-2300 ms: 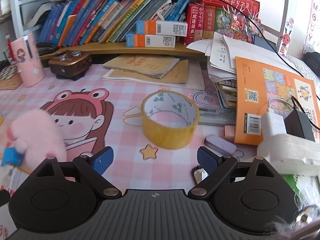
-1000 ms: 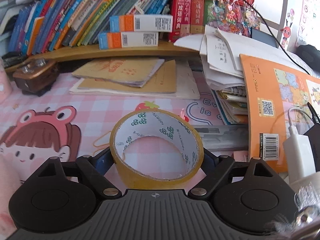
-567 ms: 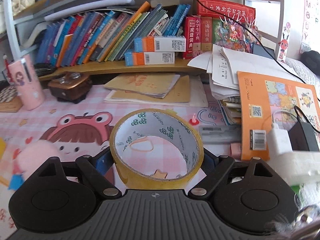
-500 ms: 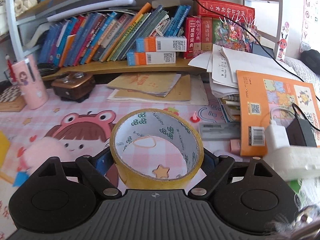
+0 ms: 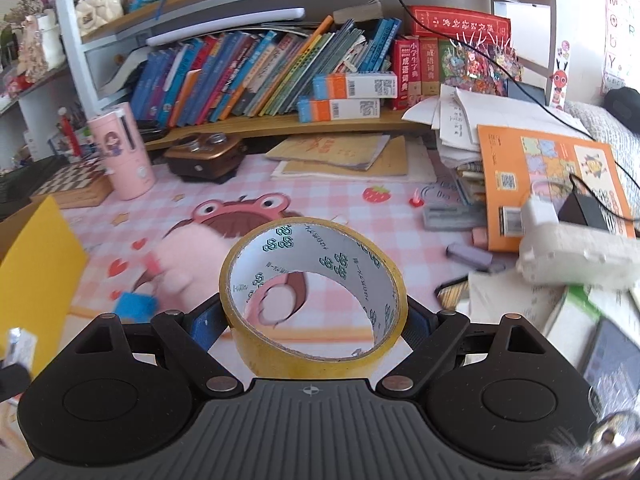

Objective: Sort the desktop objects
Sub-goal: 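Lift and carry the card box and tape roll toward the yellow box with both tools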

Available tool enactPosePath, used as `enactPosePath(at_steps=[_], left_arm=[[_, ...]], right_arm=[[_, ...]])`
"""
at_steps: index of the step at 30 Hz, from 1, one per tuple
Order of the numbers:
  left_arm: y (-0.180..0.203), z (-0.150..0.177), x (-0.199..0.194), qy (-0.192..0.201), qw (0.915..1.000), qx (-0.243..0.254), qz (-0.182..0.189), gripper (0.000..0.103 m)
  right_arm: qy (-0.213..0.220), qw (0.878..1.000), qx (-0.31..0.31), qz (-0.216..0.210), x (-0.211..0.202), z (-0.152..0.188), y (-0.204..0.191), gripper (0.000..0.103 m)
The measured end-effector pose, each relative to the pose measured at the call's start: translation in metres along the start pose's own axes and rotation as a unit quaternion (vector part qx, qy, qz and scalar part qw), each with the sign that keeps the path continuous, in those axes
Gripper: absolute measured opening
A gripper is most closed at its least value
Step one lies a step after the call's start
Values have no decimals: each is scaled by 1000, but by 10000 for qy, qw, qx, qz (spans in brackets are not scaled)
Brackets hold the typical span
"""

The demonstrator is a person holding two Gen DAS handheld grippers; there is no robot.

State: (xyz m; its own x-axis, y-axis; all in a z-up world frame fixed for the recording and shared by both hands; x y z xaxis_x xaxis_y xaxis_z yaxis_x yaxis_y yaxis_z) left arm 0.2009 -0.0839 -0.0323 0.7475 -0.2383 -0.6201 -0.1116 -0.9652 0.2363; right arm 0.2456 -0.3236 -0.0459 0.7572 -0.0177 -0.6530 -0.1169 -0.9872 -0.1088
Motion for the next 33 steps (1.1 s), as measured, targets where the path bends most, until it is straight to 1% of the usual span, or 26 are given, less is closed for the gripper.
enactPosePath(at_steps=[6,12,25,33], left_arm=[[-11,8,-16,54,9999,16,117,28],[-28,23,-35,16,9999,-59,154,28],[-75,57,-80,-69,9992,-377,77,28],[-96,72,-103,-84,9990,-444,21,28]], right_arm=[[-103,9999,-99,-70,-25,25,-24,86],[-303,9991,-257,-155,-44,54,-53,86],[-579,9951,-652,-461,-80,104,-114,86],[-628,9935,-756,-581,-97,125,-140,86]])
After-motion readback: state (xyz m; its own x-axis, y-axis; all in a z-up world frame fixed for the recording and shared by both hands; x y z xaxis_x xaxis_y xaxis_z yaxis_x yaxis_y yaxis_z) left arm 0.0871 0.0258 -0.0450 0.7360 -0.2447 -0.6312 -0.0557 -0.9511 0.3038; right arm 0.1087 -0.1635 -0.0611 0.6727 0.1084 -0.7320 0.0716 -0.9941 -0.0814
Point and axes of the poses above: each gripper's, at about its wrist camera, not at the fingertips, and x roughly the way its jaws point, y to its right, z to its underside, the point moved 5 cm from there along x, roughly the way its jaws point, and after that the axes turned 2 degrees about z, right-handed, at the moved point
